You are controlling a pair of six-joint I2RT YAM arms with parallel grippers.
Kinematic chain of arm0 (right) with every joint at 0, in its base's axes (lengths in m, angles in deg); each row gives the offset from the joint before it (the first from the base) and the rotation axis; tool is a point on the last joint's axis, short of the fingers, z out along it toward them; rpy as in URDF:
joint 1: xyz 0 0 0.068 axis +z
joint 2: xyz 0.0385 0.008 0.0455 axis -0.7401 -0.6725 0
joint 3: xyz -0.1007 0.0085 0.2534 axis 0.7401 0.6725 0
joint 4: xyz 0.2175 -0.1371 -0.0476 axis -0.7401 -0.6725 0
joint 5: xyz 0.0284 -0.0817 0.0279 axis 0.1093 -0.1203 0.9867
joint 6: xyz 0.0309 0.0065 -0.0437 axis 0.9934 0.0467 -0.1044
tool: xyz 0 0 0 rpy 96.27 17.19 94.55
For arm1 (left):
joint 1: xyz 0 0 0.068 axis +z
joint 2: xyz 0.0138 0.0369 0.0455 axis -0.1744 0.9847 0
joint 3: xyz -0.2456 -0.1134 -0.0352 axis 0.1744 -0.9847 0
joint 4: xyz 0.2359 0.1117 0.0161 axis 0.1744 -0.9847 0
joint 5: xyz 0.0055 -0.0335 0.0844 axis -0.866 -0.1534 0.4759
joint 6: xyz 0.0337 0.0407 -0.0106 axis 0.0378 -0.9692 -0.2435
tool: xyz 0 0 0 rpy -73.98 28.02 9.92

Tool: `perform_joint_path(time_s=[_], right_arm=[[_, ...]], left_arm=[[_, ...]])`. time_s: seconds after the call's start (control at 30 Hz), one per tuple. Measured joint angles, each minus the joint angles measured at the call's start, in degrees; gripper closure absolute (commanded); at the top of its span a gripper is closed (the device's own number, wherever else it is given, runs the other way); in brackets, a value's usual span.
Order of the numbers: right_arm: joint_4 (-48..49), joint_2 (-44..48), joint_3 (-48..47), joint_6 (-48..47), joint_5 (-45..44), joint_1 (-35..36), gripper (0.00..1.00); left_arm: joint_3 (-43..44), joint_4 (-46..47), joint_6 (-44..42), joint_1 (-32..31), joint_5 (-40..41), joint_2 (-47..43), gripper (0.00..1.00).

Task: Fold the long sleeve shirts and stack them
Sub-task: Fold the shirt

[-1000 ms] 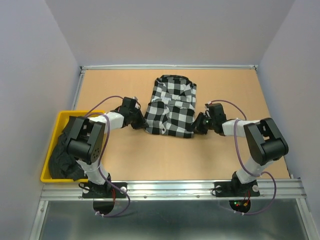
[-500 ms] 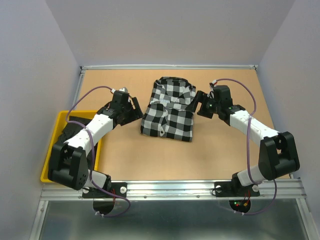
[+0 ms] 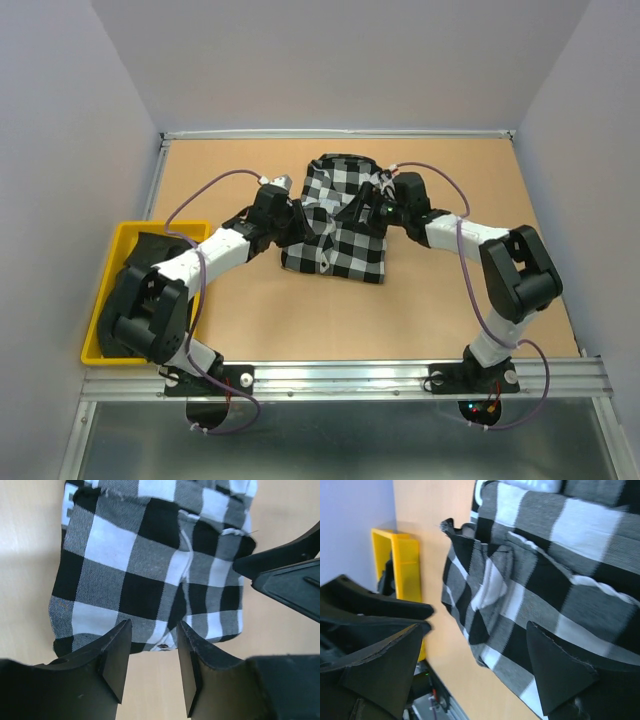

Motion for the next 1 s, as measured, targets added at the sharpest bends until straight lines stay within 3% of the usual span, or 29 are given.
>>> perform_joint_path(time_s=[0.27, 1.0], right_arm=[[10.6, -7.9, -0.1, 6.2, 2.7, 3.0, 0.11], [17.7, -17.0, -7.0, 10.6, 4.2, 4.9, 0.12]], left_arm=[[-2.3, 3.1, 0.4, 0.0, -0.3, 7.4, 0.52], [-4.2, 6.5, 0.5, 0.0, -0.2, 9.4, 0.52]])
